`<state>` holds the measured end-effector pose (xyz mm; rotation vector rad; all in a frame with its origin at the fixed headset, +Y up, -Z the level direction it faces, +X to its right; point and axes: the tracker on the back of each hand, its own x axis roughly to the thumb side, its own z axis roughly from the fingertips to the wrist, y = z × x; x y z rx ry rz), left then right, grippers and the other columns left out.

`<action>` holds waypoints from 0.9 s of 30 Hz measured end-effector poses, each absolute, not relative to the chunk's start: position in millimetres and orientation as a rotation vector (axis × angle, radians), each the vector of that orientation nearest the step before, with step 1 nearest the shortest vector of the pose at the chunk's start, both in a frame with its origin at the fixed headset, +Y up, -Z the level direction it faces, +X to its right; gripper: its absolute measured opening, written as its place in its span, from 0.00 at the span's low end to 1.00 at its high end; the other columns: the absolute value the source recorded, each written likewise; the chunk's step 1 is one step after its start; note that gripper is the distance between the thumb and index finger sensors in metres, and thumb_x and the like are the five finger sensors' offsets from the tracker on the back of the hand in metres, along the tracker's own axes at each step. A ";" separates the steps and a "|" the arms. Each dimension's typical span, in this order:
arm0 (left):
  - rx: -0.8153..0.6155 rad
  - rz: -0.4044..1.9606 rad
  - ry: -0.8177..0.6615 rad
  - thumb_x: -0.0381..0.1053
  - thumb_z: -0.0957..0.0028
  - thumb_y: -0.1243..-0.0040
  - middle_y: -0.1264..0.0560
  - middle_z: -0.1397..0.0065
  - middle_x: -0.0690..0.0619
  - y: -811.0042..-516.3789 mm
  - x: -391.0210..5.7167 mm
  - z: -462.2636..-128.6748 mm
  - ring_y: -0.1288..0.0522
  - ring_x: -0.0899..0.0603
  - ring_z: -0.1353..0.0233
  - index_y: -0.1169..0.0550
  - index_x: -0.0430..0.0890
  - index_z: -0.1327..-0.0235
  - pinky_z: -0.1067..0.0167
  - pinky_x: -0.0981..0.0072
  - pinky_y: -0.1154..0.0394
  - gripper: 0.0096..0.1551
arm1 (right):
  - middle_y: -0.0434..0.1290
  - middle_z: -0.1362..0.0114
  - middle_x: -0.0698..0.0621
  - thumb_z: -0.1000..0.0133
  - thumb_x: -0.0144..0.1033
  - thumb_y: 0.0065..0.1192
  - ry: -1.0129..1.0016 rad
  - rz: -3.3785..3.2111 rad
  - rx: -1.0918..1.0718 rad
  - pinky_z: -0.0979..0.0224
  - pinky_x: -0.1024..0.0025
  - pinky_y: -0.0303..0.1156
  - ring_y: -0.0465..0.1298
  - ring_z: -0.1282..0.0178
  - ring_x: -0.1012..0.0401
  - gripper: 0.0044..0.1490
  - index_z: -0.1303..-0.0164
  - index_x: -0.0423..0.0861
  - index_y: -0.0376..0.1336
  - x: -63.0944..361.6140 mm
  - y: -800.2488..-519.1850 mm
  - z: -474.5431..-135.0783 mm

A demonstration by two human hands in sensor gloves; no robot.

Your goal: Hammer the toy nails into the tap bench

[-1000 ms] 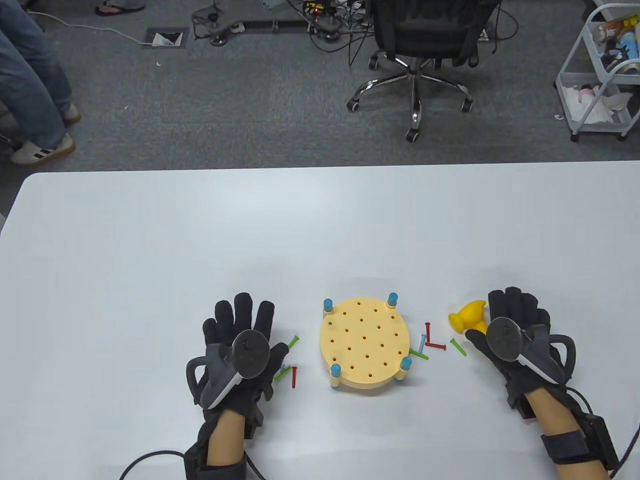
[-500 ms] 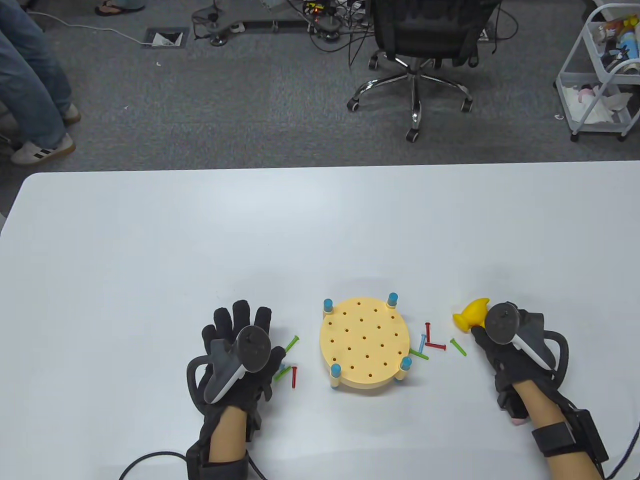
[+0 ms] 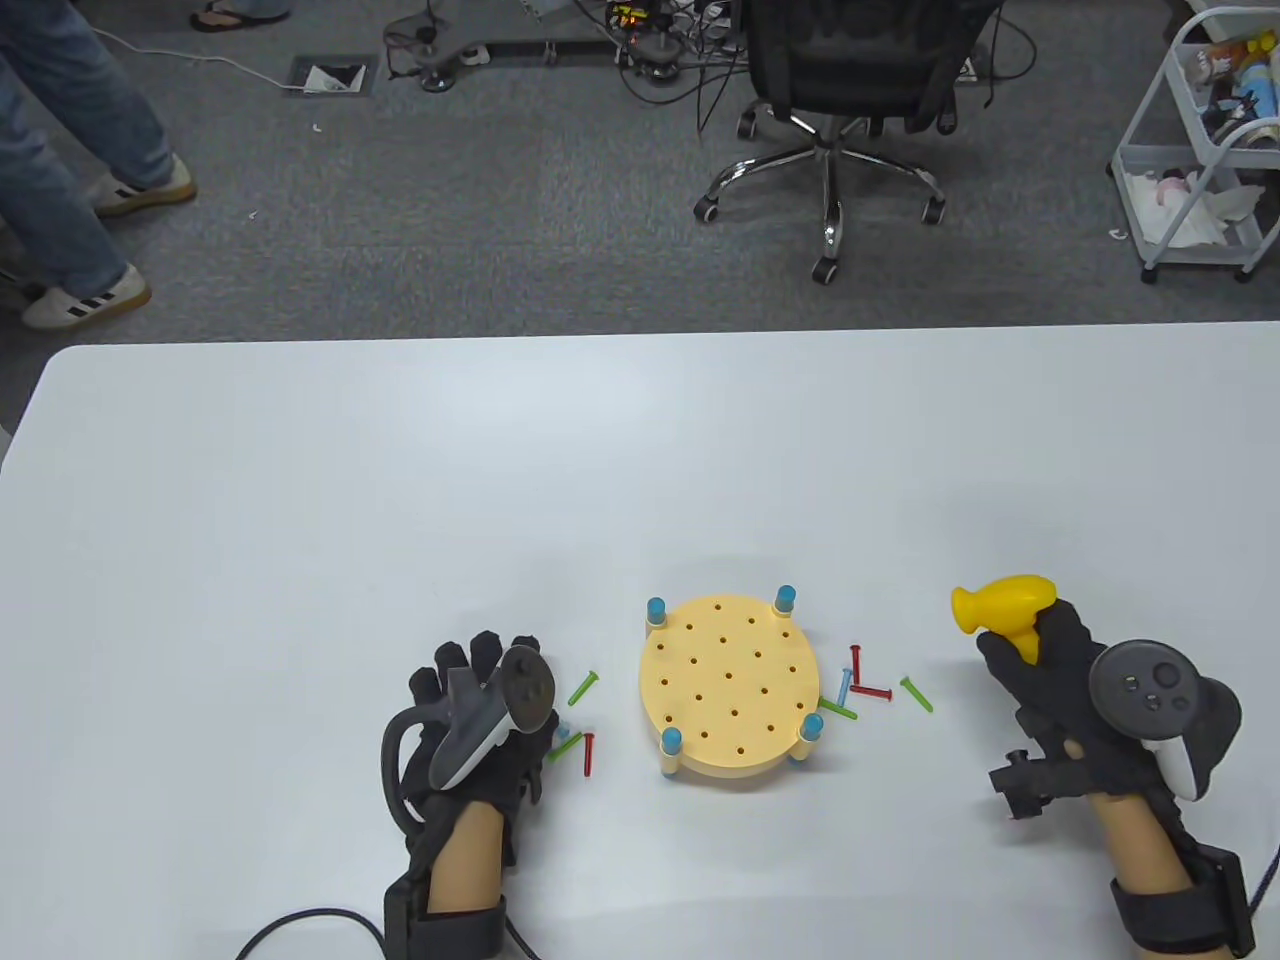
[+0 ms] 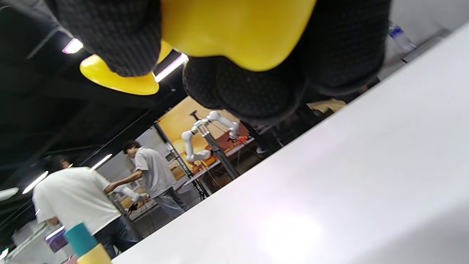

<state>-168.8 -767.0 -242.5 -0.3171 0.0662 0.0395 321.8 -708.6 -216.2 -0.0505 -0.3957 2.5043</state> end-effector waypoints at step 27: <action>-0.254 -0.216 -0.003 0.49 0.54 0.40 0.24 0.43 0.44 -775.3 -144.9 -249.4 0.23 0.41 0.45 0.28 0.48 0.42 0.41 0.45 0.28 0.26 | 0.78 0.46 0.51 0.52 0.55 0.59 -0.355 2.587 0.010 0.42 0.56 0.78 0.83 0.55 0.59 0.40 0.35 0.44 0.61 306.6 -721.5 -218.1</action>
